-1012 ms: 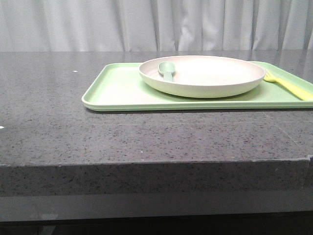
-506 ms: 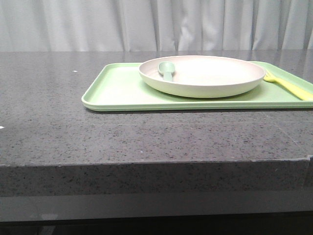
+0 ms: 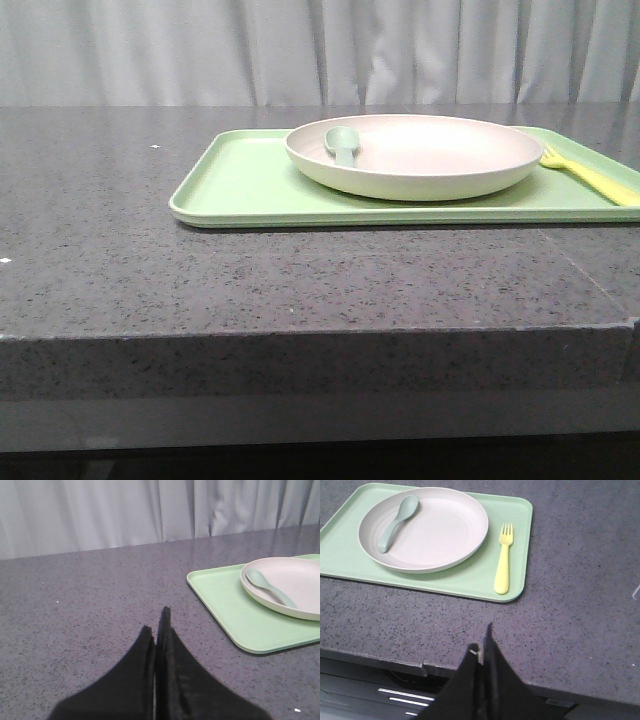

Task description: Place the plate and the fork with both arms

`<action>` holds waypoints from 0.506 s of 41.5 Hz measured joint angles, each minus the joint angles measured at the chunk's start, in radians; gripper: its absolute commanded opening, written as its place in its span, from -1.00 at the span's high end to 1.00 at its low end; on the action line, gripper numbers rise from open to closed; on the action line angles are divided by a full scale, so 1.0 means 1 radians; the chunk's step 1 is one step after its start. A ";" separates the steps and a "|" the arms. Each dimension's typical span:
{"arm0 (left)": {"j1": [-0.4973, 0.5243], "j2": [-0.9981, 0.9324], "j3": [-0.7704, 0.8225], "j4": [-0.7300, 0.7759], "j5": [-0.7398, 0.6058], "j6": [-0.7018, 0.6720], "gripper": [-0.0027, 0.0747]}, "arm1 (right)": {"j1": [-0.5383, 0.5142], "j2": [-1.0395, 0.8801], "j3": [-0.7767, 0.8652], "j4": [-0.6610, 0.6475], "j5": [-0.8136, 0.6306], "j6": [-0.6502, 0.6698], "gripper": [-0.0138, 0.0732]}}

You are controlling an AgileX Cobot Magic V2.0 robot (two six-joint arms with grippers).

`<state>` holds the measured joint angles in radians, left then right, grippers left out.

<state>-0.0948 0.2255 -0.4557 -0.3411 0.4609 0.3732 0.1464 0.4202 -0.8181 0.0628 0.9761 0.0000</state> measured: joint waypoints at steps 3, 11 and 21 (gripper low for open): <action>0.000 -0.059 0.075 0.002 -0.061 0.000 0.98 | 0.000 0.000 0.000 0.000 0.000 0.000 0.96; 0.002 -0.114 0.261 0.287 -0.222 -0.341 0.98 | 0.000 0.000 0.000 0.000 0.000 0.000 0.96; 0.002 -0.207 0.435 0.414 -0.342 -0.529 0.98 | 0.000 0.000 0.000 0.000 0.000 0.000 0.96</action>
<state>-0.0932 0.0181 -0.0202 0.0734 0.1190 -0.1554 0.1464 0.4202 -0.8181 0.0628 0.9761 0.0000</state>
